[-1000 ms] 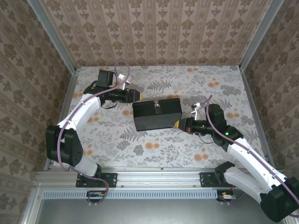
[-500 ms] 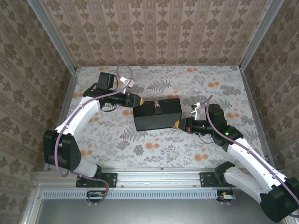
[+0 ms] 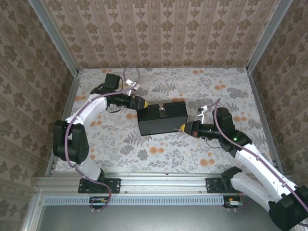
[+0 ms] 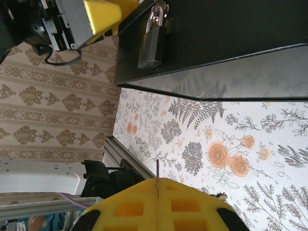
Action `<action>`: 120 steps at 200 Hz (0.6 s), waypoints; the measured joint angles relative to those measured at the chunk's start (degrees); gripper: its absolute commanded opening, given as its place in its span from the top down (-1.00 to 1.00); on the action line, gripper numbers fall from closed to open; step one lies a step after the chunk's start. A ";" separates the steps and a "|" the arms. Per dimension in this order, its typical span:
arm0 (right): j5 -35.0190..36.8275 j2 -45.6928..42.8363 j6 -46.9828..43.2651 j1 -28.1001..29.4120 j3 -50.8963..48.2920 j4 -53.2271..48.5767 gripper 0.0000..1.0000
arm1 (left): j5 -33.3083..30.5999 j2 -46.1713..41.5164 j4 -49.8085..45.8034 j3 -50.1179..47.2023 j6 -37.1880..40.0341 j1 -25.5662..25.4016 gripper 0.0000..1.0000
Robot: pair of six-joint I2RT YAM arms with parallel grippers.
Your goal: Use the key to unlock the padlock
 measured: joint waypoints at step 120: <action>0.04 0.44 -0.42 -0.07 1.05 -0.31 1.00 | -0.63 -15.10 -1.09 -11.41 -2.49 -11.74 -0.02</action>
